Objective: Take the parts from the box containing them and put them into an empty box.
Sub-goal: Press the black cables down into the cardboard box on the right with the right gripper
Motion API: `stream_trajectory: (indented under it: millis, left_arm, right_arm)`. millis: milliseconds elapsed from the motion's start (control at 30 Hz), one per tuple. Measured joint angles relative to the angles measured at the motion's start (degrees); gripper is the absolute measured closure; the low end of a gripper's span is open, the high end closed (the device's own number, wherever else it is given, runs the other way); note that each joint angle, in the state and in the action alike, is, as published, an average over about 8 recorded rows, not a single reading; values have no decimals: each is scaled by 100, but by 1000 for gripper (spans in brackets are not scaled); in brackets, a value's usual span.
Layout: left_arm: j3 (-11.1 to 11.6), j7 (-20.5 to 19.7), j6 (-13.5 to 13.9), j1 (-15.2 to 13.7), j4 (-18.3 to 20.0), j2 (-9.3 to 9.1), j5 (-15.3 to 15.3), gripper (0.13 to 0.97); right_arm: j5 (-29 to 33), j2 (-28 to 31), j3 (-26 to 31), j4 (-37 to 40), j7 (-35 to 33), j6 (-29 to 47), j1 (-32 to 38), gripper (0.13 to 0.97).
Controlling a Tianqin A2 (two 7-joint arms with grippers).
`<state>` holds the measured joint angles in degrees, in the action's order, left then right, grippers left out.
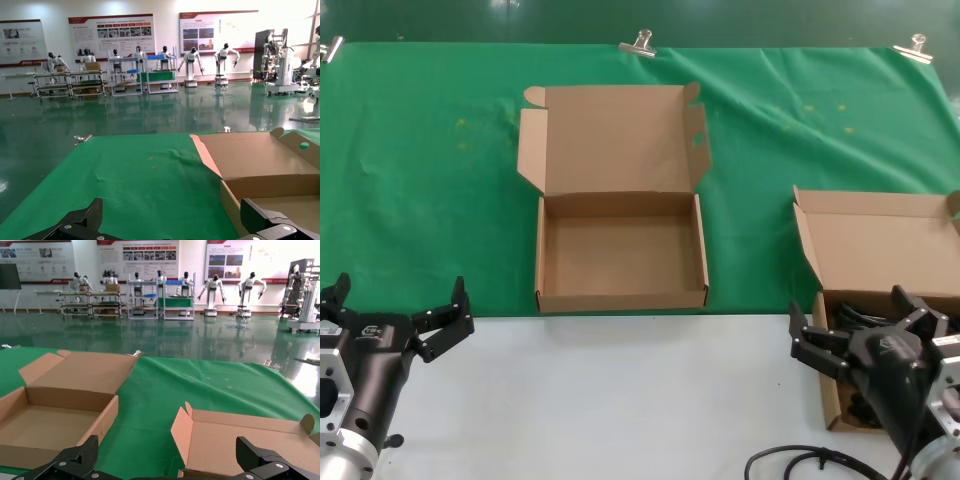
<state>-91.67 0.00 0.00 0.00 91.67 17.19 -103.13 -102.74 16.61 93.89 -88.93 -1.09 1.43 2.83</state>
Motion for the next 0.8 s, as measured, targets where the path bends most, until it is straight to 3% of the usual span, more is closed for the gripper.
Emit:
stream_trajectory:
  millis: [800]
  left_arm:
    - [0, 0, 0, 0, 0, 0, 0, 132]
  right_arm:
    - [-5, 70, -13, -46, 11, -26, -42, 129]
